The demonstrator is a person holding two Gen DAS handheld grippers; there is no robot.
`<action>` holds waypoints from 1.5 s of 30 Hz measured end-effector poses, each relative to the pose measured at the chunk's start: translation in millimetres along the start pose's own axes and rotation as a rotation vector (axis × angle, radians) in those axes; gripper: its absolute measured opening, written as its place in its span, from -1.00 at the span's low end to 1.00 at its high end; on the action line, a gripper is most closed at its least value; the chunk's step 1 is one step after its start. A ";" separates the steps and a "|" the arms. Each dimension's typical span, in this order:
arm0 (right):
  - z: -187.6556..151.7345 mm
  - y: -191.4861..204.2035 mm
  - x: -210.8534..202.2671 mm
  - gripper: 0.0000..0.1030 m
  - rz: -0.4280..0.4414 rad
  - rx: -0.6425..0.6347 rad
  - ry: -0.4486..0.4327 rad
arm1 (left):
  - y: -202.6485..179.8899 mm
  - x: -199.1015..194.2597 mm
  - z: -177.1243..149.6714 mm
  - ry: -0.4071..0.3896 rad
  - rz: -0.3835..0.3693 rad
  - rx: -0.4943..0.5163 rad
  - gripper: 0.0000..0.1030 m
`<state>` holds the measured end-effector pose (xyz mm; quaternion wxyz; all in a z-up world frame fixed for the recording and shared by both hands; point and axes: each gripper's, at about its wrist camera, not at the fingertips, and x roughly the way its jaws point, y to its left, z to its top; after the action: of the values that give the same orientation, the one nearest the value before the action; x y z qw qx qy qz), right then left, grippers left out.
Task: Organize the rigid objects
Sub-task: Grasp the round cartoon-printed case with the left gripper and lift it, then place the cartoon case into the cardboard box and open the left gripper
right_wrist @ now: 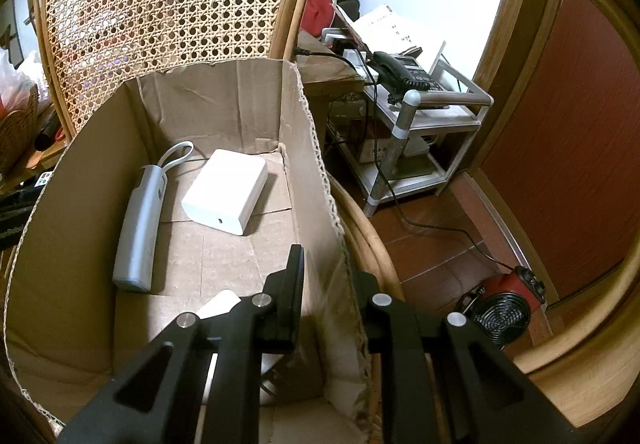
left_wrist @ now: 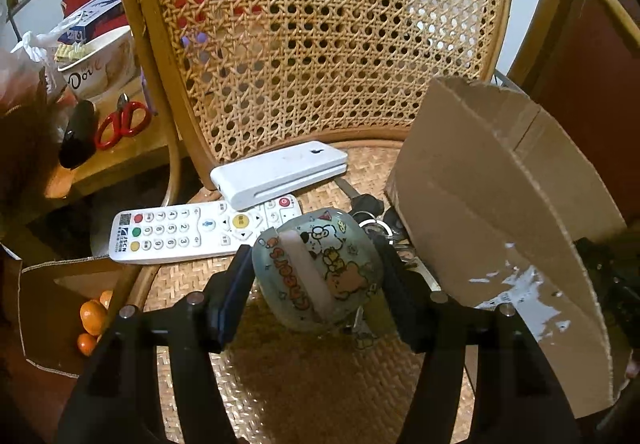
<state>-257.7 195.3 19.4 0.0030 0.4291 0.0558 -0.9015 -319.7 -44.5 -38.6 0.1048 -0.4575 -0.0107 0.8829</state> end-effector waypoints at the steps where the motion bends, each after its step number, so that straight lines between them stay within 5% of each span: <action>1: 0.1 0.2 0.0 -0.64 0.000 -0.001 0.000 | -0.1 -3.1 0.9 -0.004 -0.004 0.002 0.18; 13: 0.4 0.1 0.0 -0.64 -0.001 0.000 0.000 | -8.9 -46.0 15.1 -0.126 0.013 0.066 0.18; 30: 0.8 0.4 0.1 -0.63 -0.001 -0.001 0.000 | -75.4 -97.8 36.8 -0.237 -0.190 0.147 0.19; 36: 1.0 0.6 0.1 -0.63 -0.001 -0.001 0.001 | -112.4 -90.1 28.1 -0.200 -0.243 0.214 0.19; 45: -0.4 1.9 0.6 -0.63 -0.001 -0.001 0.002 | -145.5 -68.1 7.7 -0.148 -0.193 0.297 0.25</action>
<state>-257.7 193.5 18.5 0.0028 0.4301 0.0565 -0.9010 -262.3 85.0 37.5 0.2540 -0.3675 0.0681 0.8921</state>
